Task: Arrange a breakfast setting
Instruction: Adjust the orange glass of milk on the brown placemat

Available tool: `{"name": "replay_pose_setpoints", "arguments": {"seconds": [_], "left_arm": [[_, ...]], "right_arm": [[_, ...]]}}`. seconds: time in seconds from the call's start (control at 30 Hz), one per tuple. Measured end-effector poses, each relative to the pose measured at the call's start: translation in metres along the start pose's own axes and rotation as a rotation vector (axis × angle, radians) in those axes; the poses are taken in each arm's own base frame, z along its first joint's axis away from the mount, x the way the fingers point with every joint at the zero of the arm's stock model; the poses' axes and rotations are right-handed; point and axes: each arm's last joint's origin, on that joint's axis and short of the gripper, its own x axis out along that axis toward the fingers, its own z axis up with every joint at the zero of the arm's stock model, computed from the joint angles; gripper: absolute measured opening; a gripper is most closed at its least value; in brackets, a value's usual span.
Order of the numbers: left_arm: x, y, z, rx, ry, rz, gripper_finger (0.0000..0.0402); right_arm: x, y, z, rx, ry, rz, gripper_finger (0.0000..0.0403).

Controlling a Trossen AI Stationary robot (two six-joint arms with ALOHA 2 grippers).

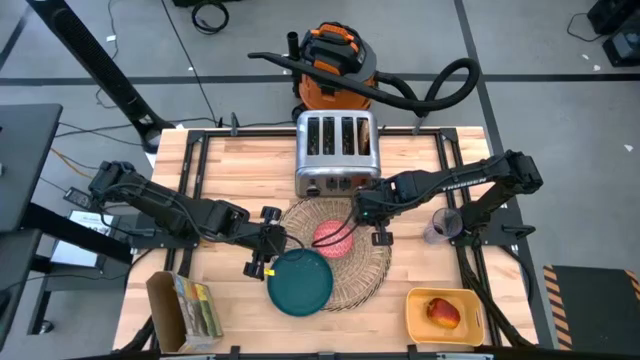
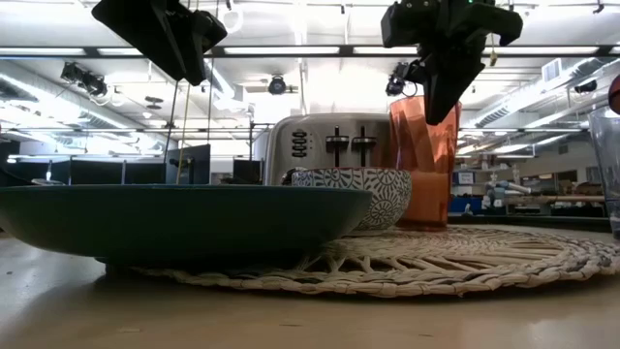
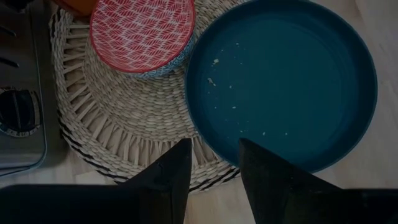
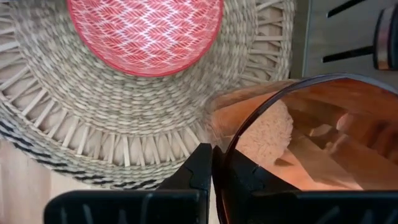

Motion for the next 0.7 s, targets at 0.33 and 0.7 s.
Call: {"name": "replay_pose_setpoints", "arguments": {"seconds": [0.33,0.7], "left_arm": [[0.0001,0.0,0.0,-0.006,0.0,0.0,0.0139],[0.0,0.0,0.0001,-0.008,0.0,0.0,0.0139]], "right_arm": [[0.0,-0.0006,-0.0001,-0.025,0.001,-0.02,0.0038],[-0.0001,-0.0016,0.0003,-0.022,-0.004,-0.054,0.0102]]}}
